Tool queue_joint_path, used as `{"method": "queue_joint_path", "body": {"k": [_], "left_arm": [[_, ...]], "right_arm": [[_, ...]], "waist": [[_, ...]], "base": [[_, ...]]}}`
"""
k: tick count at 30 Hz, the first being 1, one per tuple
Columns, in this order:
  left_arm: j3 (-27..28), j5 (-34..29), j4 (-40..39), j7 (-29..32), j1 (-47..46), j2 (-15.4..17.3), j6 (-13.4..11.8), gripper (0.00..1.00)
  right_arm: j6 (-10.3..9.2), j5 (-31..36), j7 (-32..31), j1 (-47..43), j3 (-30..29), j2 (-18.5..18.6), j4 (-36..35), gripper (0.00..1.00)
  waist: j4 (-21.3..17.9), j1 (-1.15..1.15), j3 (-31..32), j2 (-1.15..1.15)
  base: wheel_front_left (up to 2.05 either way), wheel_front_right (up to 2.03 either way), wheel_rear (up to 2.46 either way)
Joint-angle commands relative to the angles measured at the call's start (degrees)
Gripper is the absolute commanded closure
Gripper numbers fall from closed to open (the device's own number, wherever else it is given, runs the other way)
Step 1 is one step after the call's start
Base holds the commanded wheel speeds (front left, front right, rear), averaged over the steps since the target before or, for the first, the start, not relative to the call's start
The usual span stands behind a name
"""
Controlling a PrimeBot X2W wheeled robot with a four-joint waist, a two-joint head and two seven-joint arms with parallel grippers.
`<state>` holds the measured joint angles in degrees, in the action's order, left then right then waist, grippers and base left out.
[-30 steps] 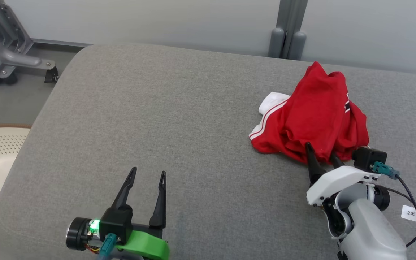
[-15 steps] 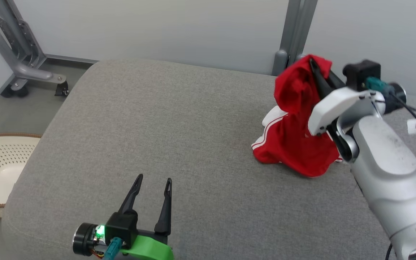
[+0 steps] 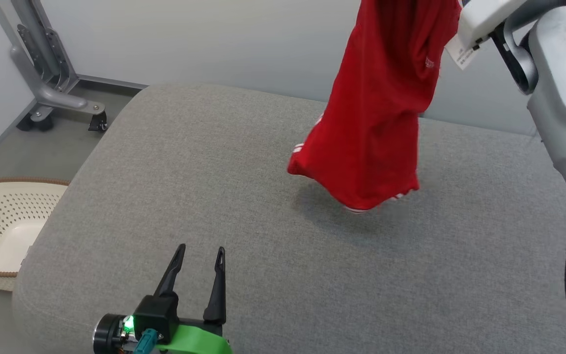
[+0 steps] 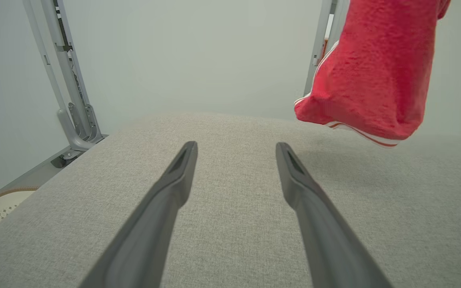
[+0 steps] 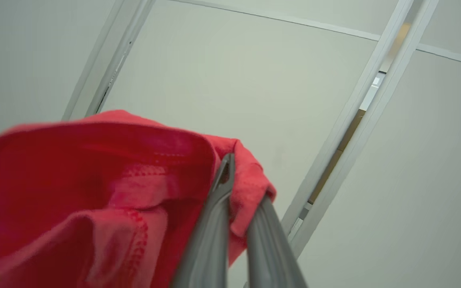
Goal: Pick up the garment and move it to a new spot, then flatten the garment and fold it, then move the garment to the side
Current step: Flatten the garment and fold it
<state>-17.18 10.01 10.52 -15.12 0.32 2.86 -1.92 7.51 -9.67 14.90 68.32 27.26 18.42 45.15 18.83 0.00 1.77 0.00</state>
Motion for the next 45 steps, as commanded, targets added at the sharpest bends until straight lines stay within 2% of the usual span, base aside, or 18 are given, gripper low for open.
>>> {"method": "queue_joint_path", "body": {"k": [1,7,12,22,26,28,29,30,33,38,41,45], "left_arm": [[0.2,0.3,-0.3,0.0,0.6,0.1,-0.3,0.0],[0.1,1.0,-0.8,0.0,0.3,0.1,-1.0,0.0],[0.8,0.7,-0.5,0.0,0.5,0.1,-1.0,0.0],[0.9,0.1,0.0,0.0,-2.0,0.1,-0.8,0.0],[0.7,0.5,0.1,0.0,-2.5,0.1,-1.2,0.0],[0.6,0.7,0.1,0.0,-2.5,0.1,-1.2,0.0],[0.3,0.8,0.2,0.0,-2.6,0.1,-1.2,0.0],[0.0,0.9,0.3,0.0,-2.6,0.1,-1.3,0.0],[-0.4,1.2,0.5,0.0,-2.7,0.1,-1.4,0.0],[0.2,0.6,0.5,0.0,-2.8,0.1,-1.4,0.0],[1.2,0.6,-0.5,0.0,-3.1,0.1,-1.4,0.0],[2.5,0.7,-2.3,0.0,-3.3,0.1,-0.9,0.0]], "right_arm": [[-0.04,0.1,0.3,-2.7,1.5,0.5,-0.9,1.0],[-0.07,-4.6,0.3,-16.0,12.9,8.4,-5.3,1.0],[-0.06,-9.9,0.3,-25.9,23.1,16.5,-11.0,1.0],[-0.07,-12.7,-1.6,-32.6,40.3,29.6,-19.2,1.0],[-0.07,-12.9,-2.3,-33.2,42.8,33.4,-19.1,1.0],[-0.07,-14.0,-3.1,-33.6,42.4,34.2,-18.0,1.0],[-0.07,-14.5,-3.1,-34.0,41.8,34.4,-17.1,0.81],[-0.07,-15.7,-2.8,-34.6,41.1,34.1,-16.3,0.0],[-0.07,-19.3,-1.6,-36.0,37.6,32.2,-14.5,0.0],[-0.06,-26.0,0.1,-38.2,24.8,26.8,-13.4,0.0],[-0.06,-27.8,0.3,-39.5,15.4,22.5,-16.4,0.0],[-0.06,-26.0,0.3,-45.4,3.8,15.7,-22.8,0.0]], "waist": [[-0.4,0.0,-0.2,0.0],[-2.5,0.0,-0.8,0.0],[-6.7,0.0,-1.3,0.0],[-14.0,0.0,-1.2,0.0],[-15.5,0.0,-1.1,0.0],[-16.1,0.0,-1.2,0.0],[-16.3,0.0,-1.3,0.0],[-16.4,0.0,-1.3,0.0],[-16.5,0.0,-1.1,0.0],[-16.6,0.0,-0.7,0.0],[-16.5,0.0,-0.5,0.0],[-16.2,0.0,-0.3,0.0]], "base": [[0.0,0.0,0.0],[0.0,0.0,0.0],[0.0,0.0,0.0],[0.0,0.0,0.0],[0.0,0.0,0.0],[0.0,0.0,0.0],[0.0,0.0,0.0],[0.0,0.0,0.0],[0.0,0.0,0.0],[0.0,0.0,0.0],[0.0,0.0,0.0],[0.0,0.0,0.0]]}}
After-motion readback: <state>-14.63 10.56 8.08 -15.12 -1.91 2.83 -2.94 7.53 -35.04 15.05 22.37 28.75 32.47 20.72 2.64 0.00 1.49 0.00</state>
